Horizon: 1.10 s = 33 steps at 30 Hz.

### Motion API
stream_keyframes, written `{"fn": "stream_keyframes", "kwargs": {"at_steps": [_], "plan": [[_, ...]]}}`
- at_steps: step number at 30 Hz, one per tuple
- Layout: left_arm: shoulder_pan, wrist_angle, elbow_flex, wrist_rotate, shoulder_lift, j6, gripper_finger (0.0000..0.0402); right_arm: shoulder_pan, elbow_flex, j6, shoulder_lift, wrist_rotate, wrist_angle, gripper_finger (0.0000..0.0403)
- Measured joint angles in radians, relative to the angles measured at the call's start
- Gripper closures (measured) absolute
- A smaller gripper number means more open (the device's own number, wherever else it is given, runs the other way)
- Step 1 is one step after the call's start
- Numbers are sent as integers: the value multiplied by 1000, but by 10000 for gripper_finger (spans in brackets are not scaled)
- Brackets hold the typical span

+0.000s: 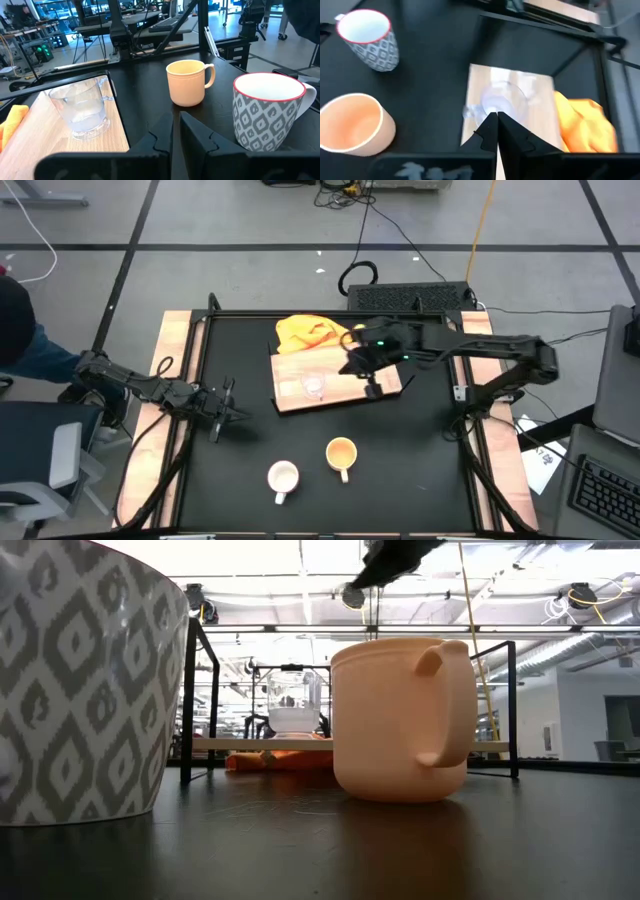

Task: Stack small to large cups/mugs on shelf
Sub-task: Put the orange mug on the shelf

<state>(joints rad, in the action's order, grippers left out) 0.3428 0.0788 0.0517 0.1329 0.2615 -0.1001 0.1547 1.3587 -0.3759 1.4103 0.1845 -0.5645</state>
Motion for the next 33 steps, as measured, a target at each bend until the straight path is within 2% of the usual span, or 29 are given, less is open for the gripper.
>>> {"fn": "stream_keyframes", "kwargs": {"at_steps": [12,19,25,33], "plan": [[0,0,0,0,0,0,366,-1,-244,78,-190,-4,48,403],[0,0,0,0,0,0,366,-16,-409,124,-269,3,242,403],[0,0,0,0,0,0,366,-17,-501,153,-313,81,331,403],[0,0,0,0,0,0,366,-46,-577,192,-382,110,393,403]]}}
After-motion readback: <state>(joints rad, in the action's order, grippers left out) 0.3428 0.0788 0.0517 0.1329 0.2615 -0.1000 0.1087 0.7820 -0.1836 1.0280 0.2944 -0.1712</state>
